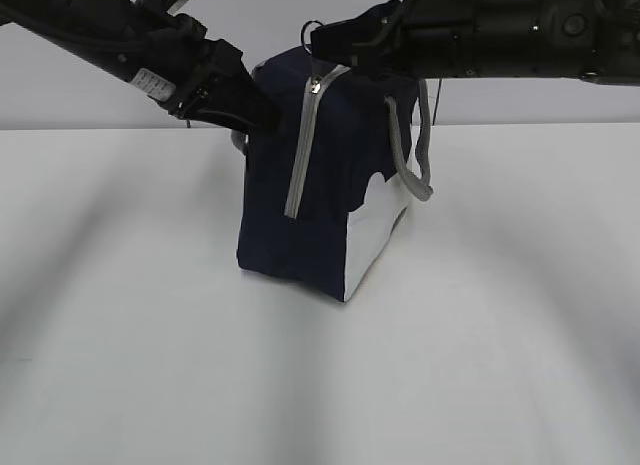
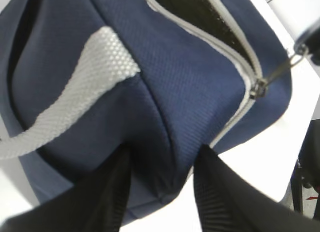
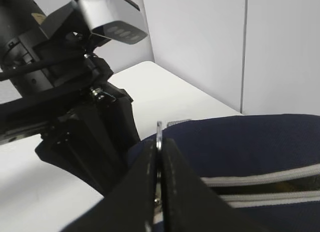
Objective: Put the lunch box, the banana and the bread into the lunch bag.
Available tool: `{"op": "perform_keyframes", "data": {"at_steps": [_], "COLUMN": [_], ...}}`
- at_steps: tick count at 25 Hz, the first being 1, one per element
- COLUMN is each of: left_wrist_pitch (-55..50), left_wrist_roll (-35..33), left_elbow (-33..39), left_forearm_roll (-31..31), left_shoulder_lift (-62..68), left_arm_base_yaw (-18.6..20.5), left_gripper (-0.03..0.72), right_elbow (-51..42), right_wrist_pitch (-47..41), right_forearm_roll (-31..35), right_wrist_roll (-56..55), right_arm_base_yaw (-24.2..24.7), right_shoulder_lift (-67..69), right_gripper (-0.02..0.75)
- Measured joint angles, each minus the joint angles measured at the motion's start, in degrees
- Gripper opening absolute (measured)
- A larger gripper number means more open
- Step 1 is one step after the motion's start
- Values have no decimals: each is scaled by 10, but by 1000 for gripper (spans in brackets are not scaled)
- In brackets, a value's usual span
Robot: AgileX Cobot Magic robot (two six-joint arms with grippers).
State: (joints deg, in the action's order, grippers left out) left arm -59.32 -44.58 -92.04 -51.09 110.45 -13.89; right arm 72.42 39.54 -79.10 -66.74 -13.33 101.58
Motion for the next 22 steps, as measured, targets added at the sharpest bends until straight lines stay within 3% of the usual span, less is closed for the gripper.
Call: {"op": "perform_keyframes", "data": {"at_steps": [2, 8, 22], "left_wrist_pitch": [3, 2, -51], "left_wrist_roll": [-5, -15, 8], "left_elbow": [0, 0, 0], "left_forearm_roll": [0, -2, -19], "left_shoulder_lift": [2, 3, 3], "left_arm_base_yaw": [0, 0, 0], "left_gripper": [261, 19, 3], "right_elbow": [0, 0, 0], "right_wrist_pitch": [0, 0, -21], "right_forearm_roll": [-1, -4, 65], "right_wrist_roll": [0, -2, -12], "right_arm_base_yaw": [0, 0, 0], "right_shoulder_lift": [0, 0, 0], "right_gripper": [-16, -16, -16]}}
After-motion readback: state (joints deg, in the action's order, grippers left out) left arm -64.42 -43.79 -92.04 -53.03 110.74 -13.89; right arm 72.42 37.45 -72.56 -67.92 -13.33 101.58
